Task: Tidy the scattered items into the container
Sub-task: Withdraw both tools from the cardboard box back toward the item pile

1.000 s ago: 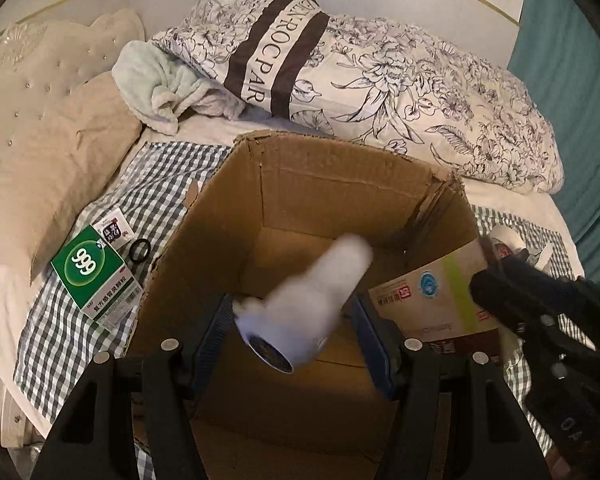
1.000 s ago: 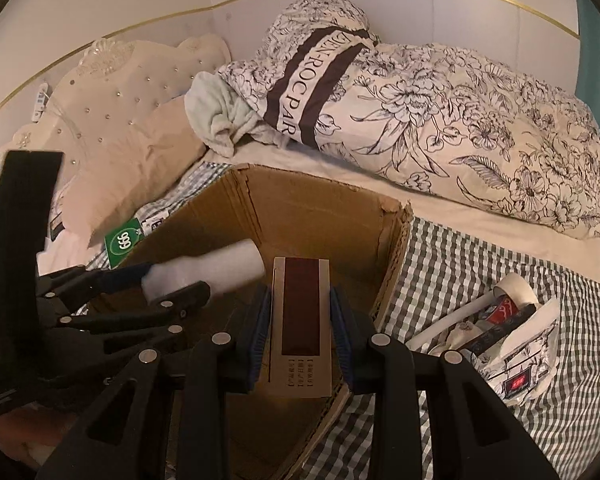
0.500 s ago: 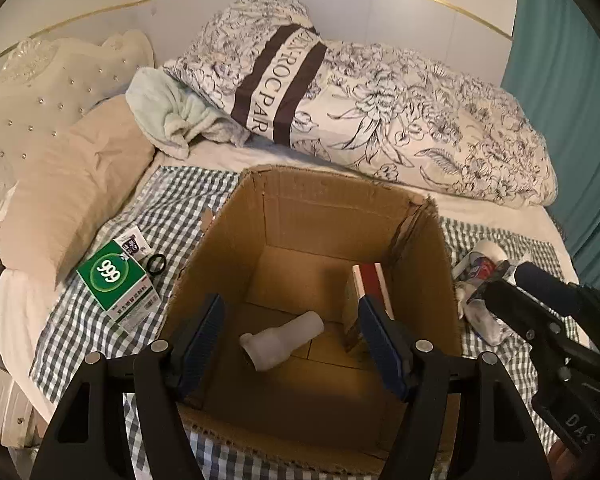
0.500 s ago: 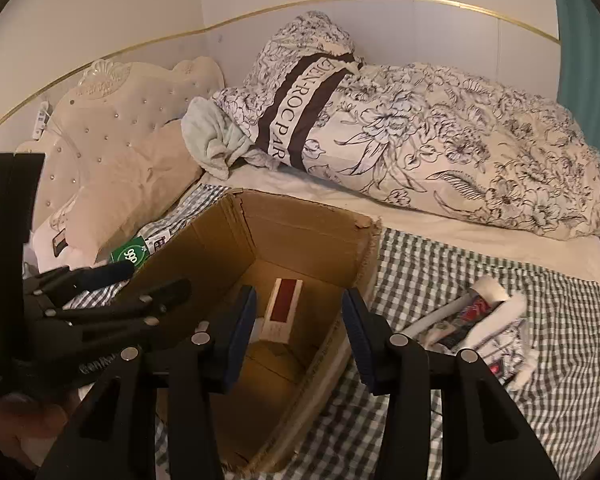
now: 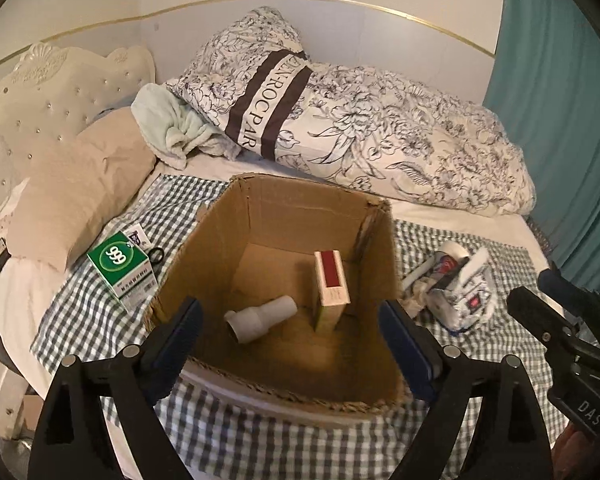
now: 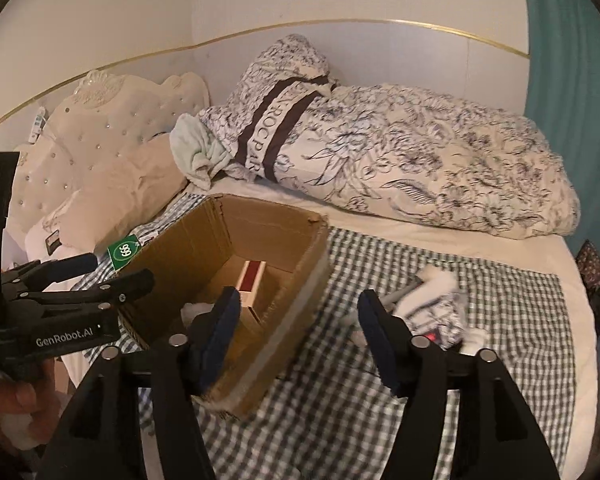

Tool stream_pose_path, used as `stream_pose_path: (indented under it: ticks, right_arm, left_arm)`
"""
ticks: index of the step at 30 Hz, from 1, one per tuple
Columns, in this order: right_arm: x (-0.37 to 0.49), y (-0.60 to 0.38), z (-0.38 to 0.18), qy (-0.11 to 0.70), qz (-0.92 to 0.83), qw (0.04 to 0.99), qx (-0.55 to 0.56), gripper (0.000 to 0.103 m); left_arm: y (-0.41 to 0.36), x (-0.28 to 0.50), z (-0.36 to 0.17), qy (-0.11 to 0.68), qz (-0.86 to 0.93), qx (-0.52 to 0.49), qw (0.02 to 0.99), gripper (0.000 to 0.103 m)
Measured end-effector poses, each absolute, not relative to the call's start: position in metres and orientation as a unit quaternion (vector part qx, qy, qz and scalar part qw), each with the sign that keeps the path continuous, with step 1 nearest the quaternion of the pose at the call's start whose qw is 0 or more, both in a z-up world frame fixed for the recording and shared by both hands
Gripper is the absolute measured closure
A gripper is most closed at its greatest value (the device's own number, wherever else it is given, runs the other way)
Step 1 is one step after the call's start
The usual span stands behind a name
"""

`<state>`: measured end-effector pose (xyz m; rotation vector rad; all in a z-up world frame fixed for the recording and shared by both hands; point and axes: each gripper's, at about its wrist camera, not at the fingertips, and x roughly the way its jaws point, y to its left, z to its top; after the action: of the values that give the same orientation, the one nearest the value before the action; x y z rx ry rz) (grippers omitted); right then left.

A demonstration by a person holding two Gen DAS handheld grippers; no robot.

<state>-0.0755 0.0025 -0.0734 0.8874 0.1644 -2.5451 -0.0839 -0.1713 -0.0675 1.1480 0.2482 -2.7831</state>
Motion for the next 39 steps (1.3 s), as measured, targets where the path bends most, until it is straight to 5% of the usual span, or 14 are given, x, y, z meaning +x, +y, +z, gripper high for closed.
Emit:
stream_pose_path:
  ticks: [5, 15, 39]
  right_arm:
    - [-0.053, 0.029, -0.054, 0.057, -0.934, 0.198, 0.291, 0.012]
    - [-0.02, 0.074, -0.034, 0.061, -0.947, 0.16, 0.273, 0.001]
    - [0.051, 0.191, 0.001, 0.02, -0.968, 0.08, 0.235, 0.0]
  left_arm:
    - [-0.153, -0.067, -0.052, 0.078, -0.925, 0.369, 0.055, 0.004]
    - [-0.115, -0.033, -0.019, 0.062, -0.942, 0.329, 0.037, 0.0]
    - [-0.027, 0.006, 0.017, 0.029, -0.958, 0.284, -0.013, 0.0]
